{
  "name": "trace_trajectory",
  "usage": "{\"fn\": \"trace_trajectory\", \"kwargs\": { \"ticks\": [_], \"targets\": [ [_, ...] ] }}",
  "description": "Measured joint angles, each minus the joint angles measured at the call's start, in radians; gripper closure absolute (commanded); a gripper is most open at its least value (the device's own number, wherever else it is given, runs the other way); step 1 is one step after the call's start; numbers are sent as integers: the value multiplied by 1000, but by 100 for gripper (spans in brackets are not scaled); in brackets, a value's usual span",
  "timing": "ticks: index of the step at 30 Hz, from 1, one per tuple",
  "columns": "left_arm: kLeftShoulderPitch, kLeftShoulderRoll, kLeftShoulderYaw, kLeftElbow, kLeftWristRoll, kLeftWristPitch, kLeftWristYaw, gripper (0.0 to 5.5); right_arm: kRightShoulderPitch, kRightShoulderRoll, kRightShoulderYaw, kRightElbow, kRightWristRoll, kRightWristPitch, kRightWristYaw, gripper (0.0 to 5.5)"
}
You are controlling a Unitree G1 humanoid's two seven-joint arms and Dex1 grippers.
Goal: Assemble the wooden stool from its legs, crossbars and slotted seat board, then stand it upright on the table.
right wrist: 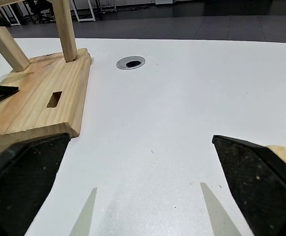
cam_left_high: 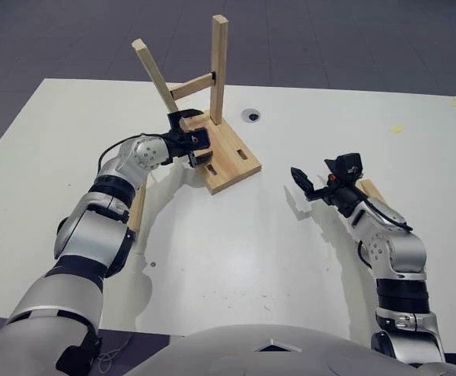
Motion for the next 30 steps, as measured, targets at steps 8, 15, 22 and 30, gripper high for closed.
{"fn": "trace_trajectory", "kwargs": {
  "ticks": [8, 15, 22, 30],
  "targets": [
    [211, 89, 6, -314, -80, -94, -106, 12, -6, -8, -32, 1, 2, 0, -5, 10],
    [392, 180, 80, -642, -218, 23, -210, 12, -15, -14, -32, 7, -1, 3, -3, 10],
    [269, 171, 371, -1068, -634, 506, -135, 12, -19, -22, -32, 17, -1, 3, 1, 10],
    [115, 202, 695, -982, -540, 776, 368, 12, -18, -21, -32, 22, -2, 0, -3, 10]
  ]
}}
